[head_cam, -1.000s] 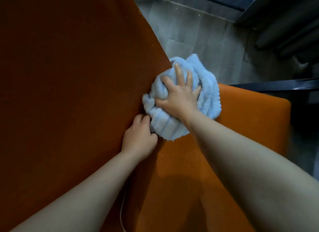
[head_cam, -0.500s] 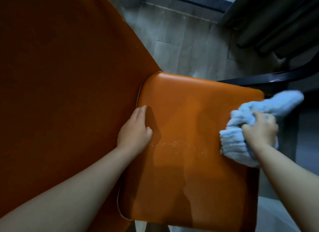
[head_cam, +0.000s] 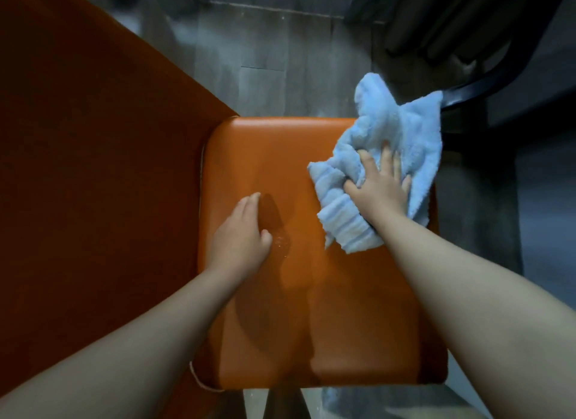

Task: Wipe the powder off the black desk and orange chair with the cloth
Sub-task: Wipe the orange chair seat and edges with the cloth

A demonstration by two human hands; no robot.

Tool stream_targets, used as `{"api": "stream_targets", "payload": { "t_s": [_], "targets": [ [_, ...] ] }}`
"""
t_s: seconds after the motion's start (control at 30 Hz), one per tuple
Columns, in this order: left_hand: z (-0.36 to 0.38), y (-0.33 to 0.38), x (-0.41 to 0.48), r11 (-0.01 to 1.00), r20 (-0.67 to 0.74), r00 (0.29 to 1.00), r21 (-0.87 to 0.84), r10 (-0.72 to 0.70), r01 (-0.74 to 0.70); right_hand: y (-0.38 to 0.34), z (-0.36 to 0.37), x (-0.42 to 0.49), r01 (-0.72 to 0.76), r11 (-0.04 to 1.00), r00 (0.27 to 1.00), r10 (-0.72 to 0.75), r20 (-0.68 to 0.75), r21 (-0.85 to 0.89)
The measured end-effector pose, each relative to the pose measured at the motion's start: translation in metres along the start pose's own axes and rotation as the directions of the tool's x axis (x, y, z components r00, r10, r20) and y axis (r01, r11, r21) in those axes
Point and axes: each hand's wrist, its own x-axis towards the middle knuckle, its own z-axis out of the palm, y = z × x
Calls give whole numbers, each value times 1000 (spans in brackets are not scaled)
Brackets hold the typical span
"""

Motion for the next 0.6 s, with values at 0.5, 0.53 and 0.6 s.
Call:
{"api": "stream_targets", "payload": {
  "t_s": [0.5, 0.53, 0.6],
  "targets": [
    [-27, 3, -18, 997, -23, 999, -69, -32, 31, 62, -54, -111, -251, 776, 713, 553, -432, 578],
    [-30, 7, -20, 996, -9, 1000, -94, -4, 3, 46, -61, -119, -164, 818, 724, 479, -496, 551],
    [-41, 19, -26, 982, 15, 996, -172, 87, -83, 13, -76, -133, -2, 871, 771, 314, -554, 491]
  ]
}}
